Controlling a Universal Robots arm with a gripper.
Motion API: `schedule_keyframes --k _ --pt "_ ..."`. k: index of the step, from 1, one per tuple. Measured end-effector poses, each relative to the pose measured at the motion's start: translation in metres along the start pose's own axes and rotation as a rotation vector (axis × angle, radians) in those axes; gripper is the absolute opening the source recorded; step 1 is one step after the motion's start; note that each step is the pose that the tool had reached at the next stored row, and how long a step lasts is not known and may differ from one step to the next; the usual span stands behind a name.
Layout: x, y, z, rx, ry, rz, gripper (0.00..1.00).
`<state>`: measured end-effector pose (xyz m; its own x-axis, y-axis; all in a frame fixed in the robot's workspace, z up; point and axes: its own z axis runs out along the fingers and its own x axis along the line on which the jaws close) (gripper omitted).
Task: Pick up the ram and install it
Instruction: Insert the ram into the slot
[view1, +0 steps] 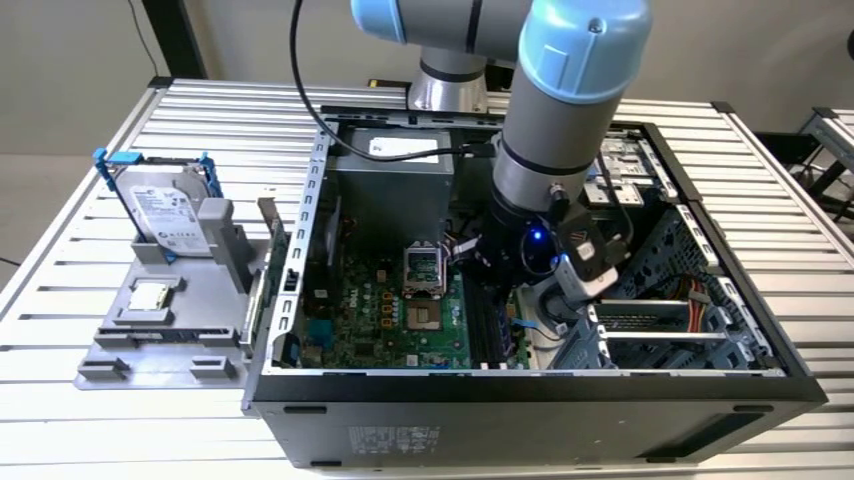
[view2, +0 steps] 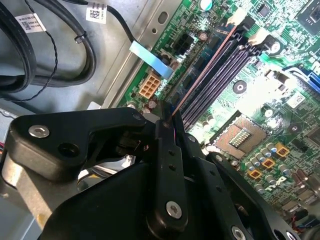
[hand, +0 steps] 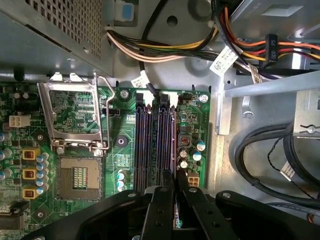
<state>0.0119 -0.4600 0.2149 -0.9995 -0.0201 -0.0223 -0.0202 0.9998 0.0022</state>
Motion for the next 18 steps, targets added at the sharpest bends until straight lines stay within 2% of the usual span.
schedule_keyframes --k 6,12,18 --pt "-0.0001 0.0002 -0.0070 0.0103 0.0003 0.004 0.00" --pt "0.0016 0.0007 -0.0071 0.0118 0.0004 0.040 0.00" --pt "0.0017 0.0022 -0.0050 0.0119 0.0004 0.041 0.00"
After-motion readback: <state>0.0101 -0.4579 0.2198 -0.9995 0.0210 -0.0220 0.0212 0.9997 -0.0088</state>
